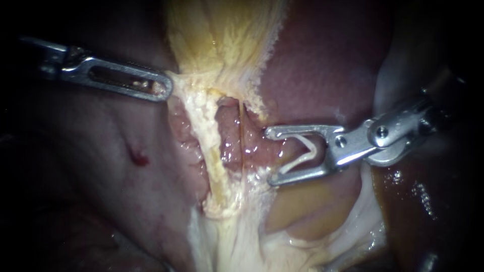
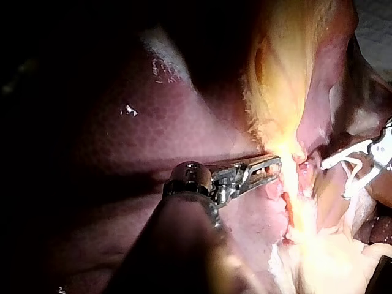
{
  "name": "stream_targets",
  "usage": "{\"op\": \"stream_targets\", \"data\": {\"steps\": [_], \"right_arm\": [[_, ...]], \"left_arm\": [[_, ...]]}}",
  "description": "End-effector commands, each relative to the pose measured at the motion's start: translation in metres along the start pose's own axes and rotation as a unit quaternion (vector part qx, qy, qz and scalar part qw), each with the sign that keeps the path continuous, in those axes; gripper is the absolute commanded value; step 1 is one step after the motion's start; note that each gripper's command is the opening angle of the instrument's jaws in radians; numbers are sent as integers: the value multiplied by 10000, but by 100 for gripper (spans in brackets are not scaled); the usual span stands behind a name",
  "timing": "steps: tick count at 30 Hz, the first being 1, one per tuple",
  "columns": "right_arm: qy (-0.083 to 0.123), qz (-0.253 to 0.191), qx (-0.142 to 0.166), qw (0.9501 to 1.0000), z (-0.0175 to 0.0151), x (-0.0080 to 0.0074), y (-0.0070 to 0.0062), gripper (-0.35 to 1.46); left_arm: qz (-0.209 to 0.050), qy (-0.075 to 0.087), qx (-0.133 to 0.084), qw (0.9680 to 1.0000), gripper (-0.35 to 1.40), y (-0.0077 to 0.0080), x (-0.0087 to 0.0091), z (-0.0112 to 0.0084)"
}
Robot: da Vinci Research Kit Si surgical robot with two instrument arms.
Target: Clipping first clip left tube
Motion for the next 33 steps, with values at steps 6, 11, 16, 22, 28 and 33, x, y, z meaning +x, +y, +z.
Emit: {"op": "stream_targets", "data": {"steps": [6,11,16,22,28,33], "right_arm": [[14,569,118,9983,23,-2,1,50],[37,927,205,9955,41,-4,3,49],[50,1129,268,9932,60,-9,5,49],[40,1361,240,9904,80,-21,12,49],[53,1547,213,9877,86,-36,22,49],[94,1601,213,9868,84,-43,29,49]], "left_arm": [[-2,10,6,10000,-35,-2,0,2],[-3,7,2,10000,-35,-3,0,3],[-4,6,-1,10000,-35,-3,0,4],[-5,12,9,10000,-35,-5,0,5],[-6,11,8,10000,-35,-5,0,5],[-6,11,7,10000,-35,-5,0,5]]}}
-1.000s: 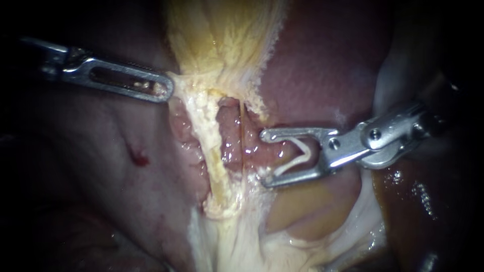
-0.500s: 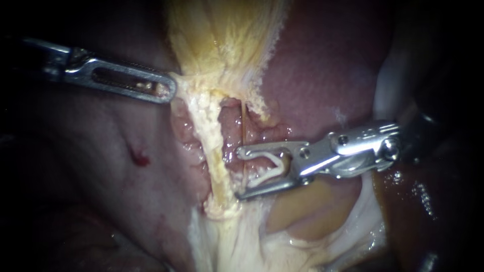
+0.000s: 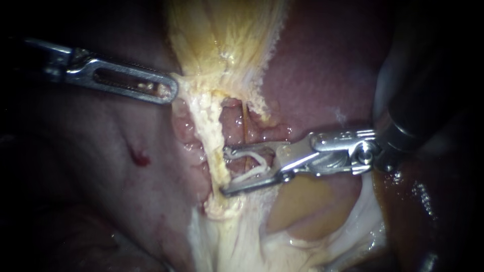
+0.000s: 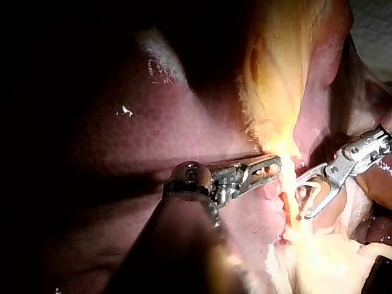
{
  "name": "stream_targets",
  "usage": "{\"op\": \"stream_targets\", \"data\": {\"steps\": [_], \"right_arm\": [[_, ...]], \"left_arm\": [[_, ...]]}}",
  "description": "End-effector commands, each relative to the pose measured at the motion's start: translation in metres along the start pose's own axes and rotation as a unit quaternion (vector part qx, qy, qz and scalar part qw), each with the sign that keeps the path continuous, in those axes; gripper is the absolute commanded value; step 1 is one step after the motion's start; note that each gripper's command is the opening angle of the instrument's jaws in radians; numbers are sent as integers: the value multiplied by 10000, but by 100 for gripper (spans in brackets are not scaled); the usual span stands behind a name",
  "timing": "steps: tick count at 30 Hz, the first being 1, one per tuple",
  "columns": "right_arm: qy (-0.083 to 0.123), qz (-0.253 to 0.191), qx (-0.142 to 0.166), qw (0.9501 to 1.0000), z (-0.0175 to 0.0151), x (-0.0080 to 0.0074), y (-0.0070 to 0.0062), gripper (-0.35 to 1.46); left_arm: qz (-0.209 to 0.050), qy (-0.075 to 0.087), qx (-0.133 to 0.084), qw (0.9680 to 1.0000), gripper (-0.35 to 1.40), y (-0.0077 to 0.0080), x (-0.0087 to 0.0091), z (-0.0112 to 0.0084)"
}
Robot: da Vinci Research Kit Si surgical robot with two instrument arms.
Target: Clipping first clip left tube
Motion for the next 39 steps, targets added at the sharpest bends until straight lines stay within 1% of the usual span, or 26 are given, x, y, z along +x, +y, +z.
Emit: {"op": "stream_targets", "data": {"steps": [1,4,6,9,11,16,19,21,26,30,34,39], "right_arm": [[30,26,0,10000,0,0,1,49],[55,54,19,10000,0,-1,2,49],[122,82,62,9999,0,-2,3,49],[236,162,229,9993,3,-1,3,49],[282,202,286,9990,5,0,3,49],[297,134,478,9983,14,3,1,49],[362,97,581,9976,21,5,1,49],[361,106,636,9973,25,6,1,49],[553,81,834,9949,32,10,-4,49],[664,59,941,9933,40,15,-8,49],[714,14,1102,9913,47,18,-12,49],[707,17,1234,9898,54,14,-18,49]], "left_arm": [[-1,-1,-3,10000,-35,0,0,0],[-1,7,9,10000,-35,0,0,0],[-1,7,9,10000,-35,0,0,0],[-1,6,8,10000,-35,0,0,1],[-1,6,7,10000,-35,0,0,1],[-2,5,6,10000,-35,0,0,1],[-2,4,5,10000,-35,-1,0,1],[27,4,6,10000,-35,-1,0,1],[26,2,4,10000,-35,-2,0,2],[26,1,3,10000,-35,-2,-1,3],[26,2,3,10000,-35,-2,-1,3],[24,-1,0,10000,-35,-2,-1,4]]}}
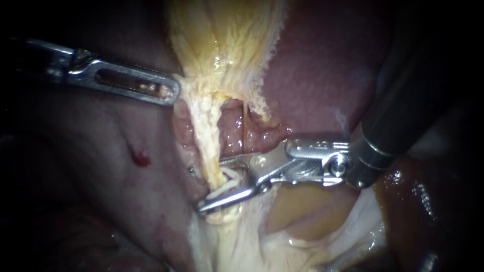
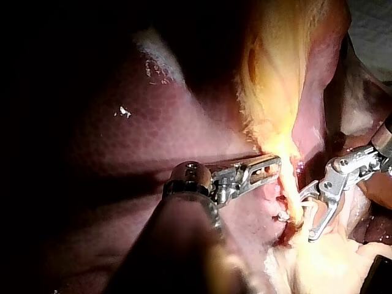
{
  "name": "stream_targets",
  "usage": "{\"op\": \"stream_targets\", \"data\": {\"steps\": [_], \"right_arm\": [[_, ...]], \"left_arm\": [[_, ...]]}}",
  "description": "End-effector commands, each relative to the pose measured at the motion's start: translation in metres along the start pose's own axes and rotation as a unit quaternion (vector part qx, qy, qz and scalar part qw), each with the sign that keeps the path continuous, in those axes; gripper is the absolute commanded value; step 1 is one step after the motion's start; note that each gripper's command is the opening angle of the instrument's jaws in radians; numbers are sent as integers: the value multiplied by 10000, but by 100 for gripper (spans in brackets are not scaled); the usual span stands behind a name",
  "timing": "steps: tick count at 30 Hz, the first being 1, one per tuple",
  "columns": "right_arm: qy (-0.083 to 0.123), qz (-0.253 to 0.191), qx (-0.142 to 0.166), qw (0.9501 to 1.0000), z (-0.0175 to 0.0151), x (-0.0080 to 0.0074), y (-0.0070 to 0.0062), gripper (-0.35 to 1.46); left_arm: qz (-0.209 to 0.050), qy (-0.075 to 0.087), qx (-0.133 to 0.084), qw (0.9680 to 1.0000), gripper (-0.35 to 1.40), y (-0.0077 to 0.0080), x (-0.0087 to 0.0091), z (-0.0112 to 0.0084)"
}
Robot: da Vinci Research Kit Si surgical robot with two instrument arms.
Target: Clipping first clip left tube
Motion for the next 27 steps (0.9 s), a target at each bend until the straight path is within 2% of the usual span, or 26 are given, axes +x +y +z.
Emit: {"op": "stream_targets", "data": {"steps": [1,8,21,27], "right_arm": [[2,-3,16,10000,1,-2,-1,49],[-19,4,36,10000,8,-7,-1,50],[3,-3,-63,10000,5,-12,8,49],[-7,-7,-64,10000,8,-24,11,49]], "left_arm": [[-4,-1,-4,10000,-35,0,0,0],[-5,-1,-5,10000,-35,0,0,1],[-5,-2,-6,10000,-35,0,-1,1],[-5,6,6,10000,-35,0,-1,1]]}}
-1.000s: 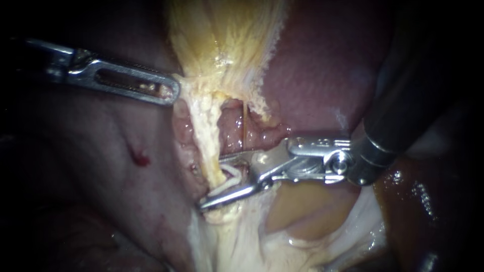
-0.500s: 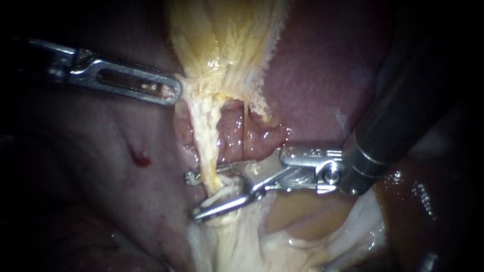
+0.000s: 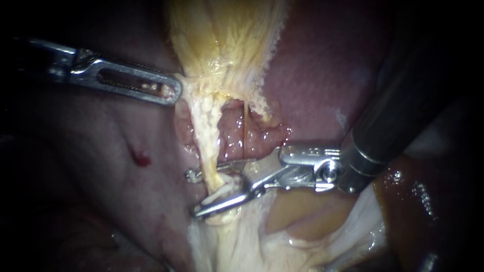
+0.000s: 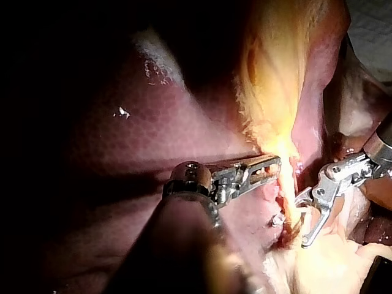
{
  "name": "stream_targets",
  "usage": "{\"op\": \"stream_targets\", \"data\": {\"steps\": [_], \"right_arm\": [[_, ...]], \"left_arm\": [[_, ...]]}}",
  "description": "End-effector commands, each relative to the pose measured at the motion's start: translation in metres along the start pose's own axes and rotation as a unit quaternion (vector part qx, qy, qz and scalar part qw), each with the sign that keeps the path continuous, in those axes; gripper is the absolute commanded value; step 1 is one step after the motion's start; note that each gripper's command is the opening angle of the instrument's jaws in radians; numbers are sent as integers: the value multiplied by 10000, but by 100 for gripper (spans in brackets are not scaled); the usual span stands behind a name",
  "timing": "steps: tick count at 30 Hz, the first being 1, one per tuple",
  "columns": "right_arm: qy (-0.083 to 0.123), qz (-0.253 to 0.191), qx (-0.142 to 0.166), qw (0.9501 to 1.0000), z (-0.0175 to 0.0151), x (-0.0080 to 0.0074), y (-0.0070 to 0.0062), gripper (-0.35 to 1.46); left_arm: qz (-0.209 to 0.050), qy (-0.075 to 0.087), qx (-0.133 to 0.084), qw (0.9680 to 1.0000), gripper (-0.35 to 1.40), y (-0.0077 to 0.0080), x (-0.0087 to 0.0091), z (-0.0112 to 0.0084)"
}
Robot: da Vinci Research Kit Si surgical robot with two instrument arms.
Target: Clipping first clip left tube
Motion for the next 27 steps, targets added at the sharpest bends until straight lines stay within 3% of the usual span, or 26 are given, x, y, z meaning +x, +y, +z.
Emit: {"op": "stream_targets", "data": {"steps": [1,10,19,27], "right_arm": [[-8,31,1,10000,1,-3,0,49],[-45,107,26,9999,6,-15,-5,49],[-46,108,38,9999,5,-14,-8,49],[-72,99,195,9997,8,-7,-35,49]], "left_arm": [[2,4,7,10000,-35,0,0,0],[2,4,8,10000,-35,0,0,0],[3,5,8,10000,-35,1,0,0],[4,6,10,10000,-35,1,0,-1]]}}
